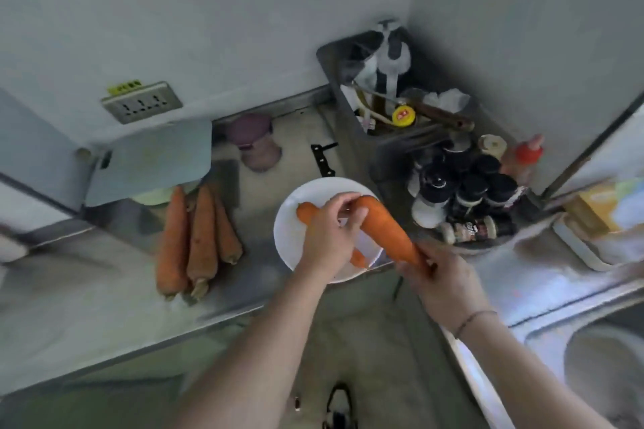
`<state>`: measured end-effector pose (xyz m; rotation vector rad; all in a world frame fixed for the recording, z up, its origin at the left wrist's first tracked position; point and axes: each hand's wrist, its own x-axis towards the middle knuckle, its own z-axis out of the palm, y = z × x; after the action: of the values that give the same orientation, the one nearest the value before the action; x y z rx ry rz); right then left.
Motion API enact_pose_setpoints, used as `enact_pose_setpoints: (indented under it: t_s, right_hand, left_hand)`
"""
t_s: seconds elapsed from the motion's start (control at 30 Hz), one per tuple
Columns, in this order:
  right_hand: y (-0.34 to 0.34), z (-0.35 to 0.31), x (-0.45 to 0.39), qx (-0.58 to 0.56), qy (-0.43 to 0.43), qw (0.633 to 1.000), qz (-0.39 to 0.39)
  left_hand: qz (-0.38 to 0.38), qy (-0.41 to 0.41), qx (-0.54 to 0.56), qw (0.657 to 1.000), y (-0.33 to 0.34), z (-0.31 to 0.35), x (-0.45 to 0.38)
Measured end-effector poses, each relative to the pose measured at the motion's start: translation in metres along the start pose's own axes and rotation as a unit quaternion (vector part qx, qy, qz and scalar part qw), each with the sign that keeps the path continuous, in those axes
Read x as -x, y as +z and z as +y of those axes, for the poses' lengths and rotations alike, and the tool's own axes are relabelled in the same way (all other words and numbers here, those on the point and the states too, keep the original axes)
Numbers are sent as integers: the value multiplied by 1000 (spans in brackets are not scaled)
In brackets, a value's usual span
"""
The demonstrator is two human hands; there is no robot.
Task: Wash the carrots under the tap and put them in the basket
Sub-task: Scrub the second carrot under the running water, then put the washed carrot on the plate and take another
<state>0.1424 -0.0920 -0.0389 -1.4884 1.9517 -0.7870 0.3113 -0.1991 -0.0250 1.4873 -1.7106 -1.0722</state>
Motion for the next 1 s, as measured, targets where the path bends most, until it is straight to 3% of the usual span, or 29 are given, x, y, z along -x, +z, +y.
enact_pose_setpoints:
  t_s: [0.1,0.27,0.5,0.6,0.67,0.73,0.8,0.87,0.93,1.0]
  right_hand:
    - [50,-33,-47,22,43,998,-29]
    - [85,-47,-78,56,123,991,-21]
    - [89,-49,-81,104,163,980,-53]
    - [88,-67,-85,150,112,982,-3]
    - [93,-87,-85,179,5,982,54]
    - [111,-111,-83,170,-119,976,63]
    - [135,-145,-75,117,-128,985,2]
    - [164,-178,-62,41,-45,991,-117]
    - [194,-198,-55,15,25,971,-239]
    - [215,-209,-52,-23,91,949,-303]
  left_hand:
    - [6,-11,-112,994,-37,-26,-39]
    - [-64,-13,-306,950,-51,-47,-73]
    - [-127,33,-349,928,-52,-65,-79]
    - [-127,53,-316,939,-63,-72,-77]
    - [-104,73,-301,945,-81,-74,-76]
    - [-68,77,-306,946,-110,-76,-73]
    - [9,63,-338,939,-145,-83,-67]
    - [105,29,-402,909,-180,-93,-60]
    - [120,-48,-455,881,-207,-99,-54]
    - [93,-104,-472,871,-222,-105,-54]
